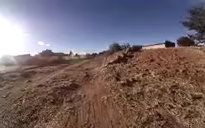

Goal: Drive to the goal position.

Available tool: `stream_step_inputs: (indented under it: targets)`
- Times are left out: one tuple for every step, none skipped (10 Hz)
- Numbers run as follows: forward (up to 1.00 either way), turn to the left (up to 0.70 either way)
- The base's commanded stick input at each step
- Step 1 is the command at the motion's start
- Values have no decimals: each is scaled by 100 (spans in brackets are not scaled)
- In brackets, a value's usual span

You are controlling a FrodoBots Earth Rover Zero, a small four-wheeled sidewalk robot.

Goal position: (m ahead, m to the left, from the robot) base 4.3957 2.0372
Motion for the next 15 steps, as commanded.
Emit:
stream_step_inputs:
  targets:
    - [50,0]
    - [50,0]
    - [50,0]
    - [50,0]
    - [50,0]
    - [50,0]
    - [50,0]
    - [50,0]
    - [50,0]
    - [50,0]
    - [50,0]
    - [50,0]
    - [50,0]
    - [50,0]
    - [50,0]
